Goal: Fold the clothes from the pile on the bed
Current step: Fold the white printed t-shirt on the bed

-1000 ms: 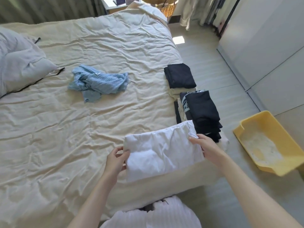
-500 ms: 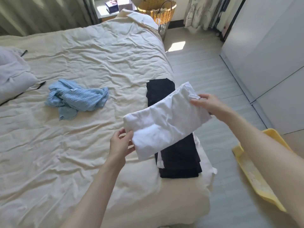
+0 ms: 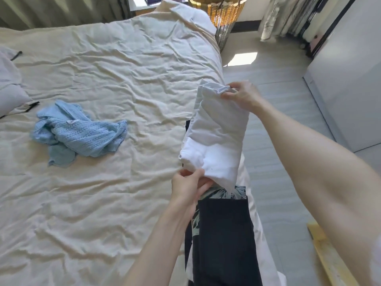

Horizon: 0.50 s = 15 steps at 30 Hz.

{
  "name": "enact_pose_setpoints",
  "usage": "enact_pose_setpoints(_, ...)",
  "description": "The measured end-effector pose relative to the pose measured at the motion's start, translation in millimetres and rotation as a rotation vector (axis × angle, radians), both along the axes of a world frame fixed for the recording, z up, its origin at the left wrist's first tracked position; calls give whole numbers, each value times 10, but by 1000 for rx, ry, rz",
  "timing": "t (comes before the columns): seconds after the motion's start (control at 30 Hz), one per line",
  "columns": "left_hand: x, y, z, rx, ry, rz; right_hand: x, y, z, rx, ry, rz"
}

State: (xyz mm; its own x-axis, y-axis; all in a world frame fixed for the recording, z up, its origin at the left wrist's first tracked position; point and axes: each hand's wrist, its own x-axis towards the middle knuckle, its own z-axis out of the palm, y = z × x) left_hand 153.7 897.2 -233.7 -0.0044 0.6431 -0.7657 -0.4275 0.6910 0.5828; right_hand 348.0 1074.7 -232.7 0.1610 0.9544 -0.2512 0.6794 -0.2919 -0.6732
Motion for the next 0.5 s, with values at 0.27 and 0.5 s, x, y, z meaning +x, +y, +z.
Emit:
enact_pose_setpoints(0.27, -44, 74, -619, -93, 106, -194, -281, 74, -1065, -118, -158, 166)
enact_pose_setpoints(0.5, -319, 257, -580, 569, 1004, -647, -509, -664, -1435, 58, -251, 163)
